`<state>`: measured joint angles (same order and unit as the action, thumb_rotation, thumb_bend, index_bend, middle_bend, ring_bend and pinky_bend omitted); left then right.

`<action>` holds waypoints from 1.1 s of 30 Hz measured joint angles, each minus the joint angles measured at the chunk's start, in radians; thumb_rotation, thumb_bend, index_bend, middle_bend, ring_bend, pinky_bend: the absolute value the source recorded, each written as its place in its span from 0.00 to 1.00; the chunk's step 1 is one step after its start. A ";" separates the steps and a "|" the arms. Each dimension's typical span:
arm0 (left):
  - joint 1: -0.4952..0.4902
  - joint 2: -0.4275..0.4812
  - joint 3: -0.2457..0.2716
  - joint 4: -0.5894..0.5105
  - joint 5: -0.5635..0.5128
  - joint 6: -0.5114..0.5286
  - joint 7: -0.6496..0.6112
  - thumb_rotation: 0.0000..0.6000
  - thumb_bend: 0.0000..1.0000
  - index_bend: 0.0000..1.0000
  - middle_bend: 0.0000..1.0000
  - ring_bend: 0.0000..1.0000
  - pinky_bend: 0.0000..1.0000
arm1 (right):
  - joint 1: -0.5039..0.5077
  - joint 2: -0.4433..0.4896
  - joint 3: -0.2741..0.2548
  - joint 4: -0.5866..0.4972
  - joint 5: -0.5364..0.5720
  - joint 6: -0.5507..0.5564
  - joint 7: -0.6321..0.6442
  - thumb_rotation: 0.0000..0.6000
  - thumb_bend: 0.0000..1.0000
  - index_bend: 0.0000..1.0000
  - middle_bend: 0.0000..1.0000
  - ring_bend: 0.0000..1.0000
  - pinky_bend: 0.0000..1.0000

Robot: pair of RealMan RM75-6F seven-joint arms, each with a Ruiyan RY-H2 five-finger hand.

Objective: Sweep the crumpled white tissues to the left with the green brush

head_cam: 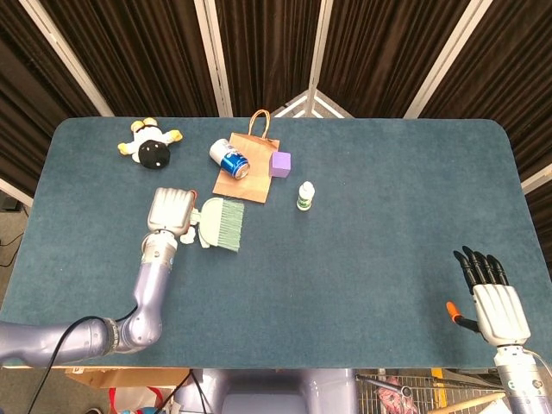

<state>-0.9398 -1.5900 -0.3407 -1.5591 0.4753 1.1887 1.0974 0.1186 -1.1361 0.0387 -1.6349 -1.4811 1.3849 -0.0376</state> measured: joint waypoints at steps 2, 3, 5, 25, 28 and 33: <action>-0.012 -0.007 0.010 0.033 -0.011 -0.022 0.000 1.00 0.70 0.80 1.00 1.00 1.00 | 0.000 0.000 0.001 0.000 0.002 -0.001 0.001 1.00 0.32 0.00 0.00 0.00 0.00; -0.014 -0.008 0.017 0.042 -0.013 -0.030 -0.002 1.00 0.70 0.80 1.00 1.00 1.00 | 0.000 0.001 0.001 -0.001 0.002 -0.001 0.002 1.00 0.32 0.00 0.00 0.00 0.00; -0.014 -0.004 0.031 0.054 -0.017 -0.038 -0.009 1.00 0.70 0.80 1.00 1.00 1.00 | 0.000 0.001 0.001 -0.001 0.003 -0.002 0.002 1.00 0.32 0.00 0.00 0.00 0.00; 0.114 0.284 0.143 0.027 0.040 -0.070 -0.127 1.00 0.71 0.80 1.00 1.00 1.00 | -0.004 -0.004 -0.005 -0.008 -0.005 0.009 -0.030 1.00 0.32 0.00 0.00 0.00 0.00; 0.139 0.350 0.161 0.000 0.050 -0.072 -0.143 1.00 0.71 0.80 1.00 1.00 1.00 | -0.005 -0.004 -0.004 -0.009 -0.005 0.012 -0.031 1.00 0.32 0.00 0.00 0.00 0.00; 0.162 0.406 0.146 -0.039 0.073 -0.072 -0.231 1.00 0.71 0.80 1.00 1.00 1.00 | -0.004 -0.006 -0.004 -0.010 -0.012 0.014 -0.034 1.00 0.32 0.00 0.00 0.00 0.00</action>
<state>-0.7778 -1.1839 -0.1943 -1.5984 0.5479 1.1164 0.8664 0.1148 -1.1420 0.0348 -1.6444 -1.4928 1.3992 -0.0718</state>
